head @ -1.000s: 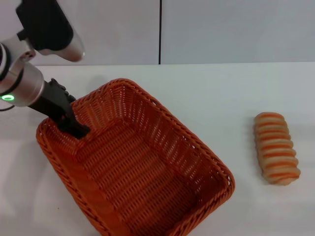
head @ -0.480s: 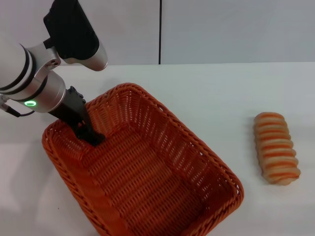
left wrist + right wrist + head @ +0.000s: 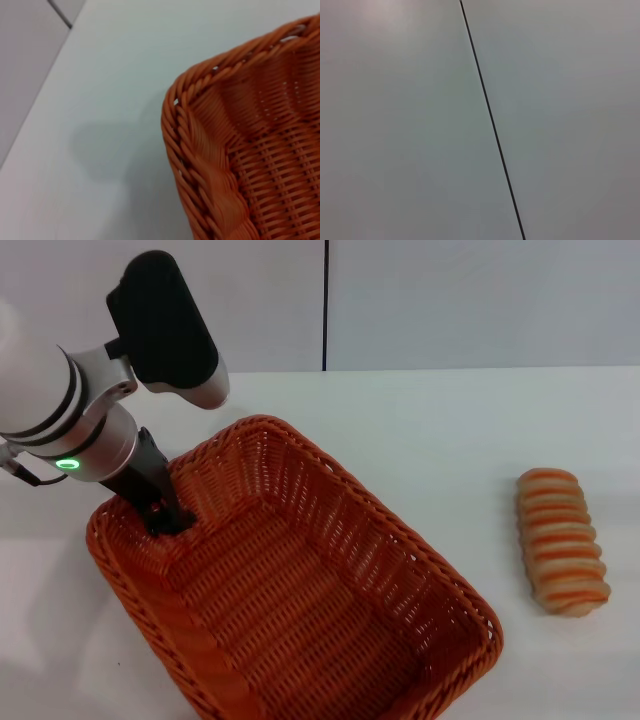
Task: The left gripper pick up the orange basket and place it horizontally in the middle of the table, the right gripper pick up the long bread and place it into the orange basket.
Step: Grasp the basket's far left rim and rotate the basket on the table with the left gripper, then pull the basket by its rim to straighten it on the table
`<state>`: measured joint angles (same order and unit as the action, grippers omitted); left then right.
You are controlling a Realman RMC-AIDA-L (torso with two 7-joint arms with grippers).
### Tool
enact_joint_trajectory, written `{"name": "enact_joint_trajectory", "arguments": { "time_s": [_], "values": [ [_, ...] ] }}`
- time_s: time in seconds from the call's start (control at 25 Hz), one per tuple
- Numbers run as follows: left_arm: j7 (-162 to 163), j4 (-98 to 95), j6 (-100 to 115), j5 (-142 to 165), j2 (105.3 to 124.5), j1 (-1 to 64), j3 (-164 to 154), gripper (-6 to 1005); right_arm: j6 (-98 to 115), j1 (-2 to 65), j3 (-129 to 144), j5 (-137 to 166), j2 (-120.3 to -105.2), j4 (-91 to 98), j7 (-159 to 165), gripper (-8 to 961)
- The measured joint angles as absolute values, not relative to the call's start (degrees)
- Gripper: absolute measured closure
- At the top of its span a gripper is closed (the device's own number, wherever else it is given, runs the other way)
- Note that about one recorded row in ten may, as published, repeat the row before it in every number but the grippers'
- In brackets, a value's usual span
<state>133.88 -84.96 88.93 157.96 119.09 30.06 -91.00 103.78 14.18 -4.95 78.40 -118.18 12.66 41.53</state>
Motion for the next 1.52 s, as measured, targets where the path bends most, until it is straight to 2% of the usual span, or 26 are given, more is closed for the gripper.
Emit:
{"name": "enact_joint_trajectory", "arguments": {
  "time_s": [0.16,0.4,0.8,1.28,1.52],
  "values": [
    [134.0,-85.1,88.9,158.1,119.10,30.1,-90.7,561,103.8,14.3,-5.2,78.4,-118.29,12.6,41.2,129],
    [138.0,-86.0,88.7,158.2,119.09,30.3,-89.3,667,103.5,14.4,-5.3,78.4,-118.42,12.3,41.1,130],
    [153.6,-85.6,89.6,157.8,118.93,33.1,-79.1,774,103.5,15.0,-4.9,78.4,-118.39,12.2,41.4,129],
    [160.1,-81.4,92.8,159.5,118.30,33.8,-67.9,818,103.4,15.6,-4.8,78.7,-118.38,12.1,41.9,129],
    [162.0,-81.9,94.9,160.0,118.31,31.7,-66.3,828,103.3,16.3,-4.6,78.9,-118.32,12.4,41.9,130]
  ]
}}
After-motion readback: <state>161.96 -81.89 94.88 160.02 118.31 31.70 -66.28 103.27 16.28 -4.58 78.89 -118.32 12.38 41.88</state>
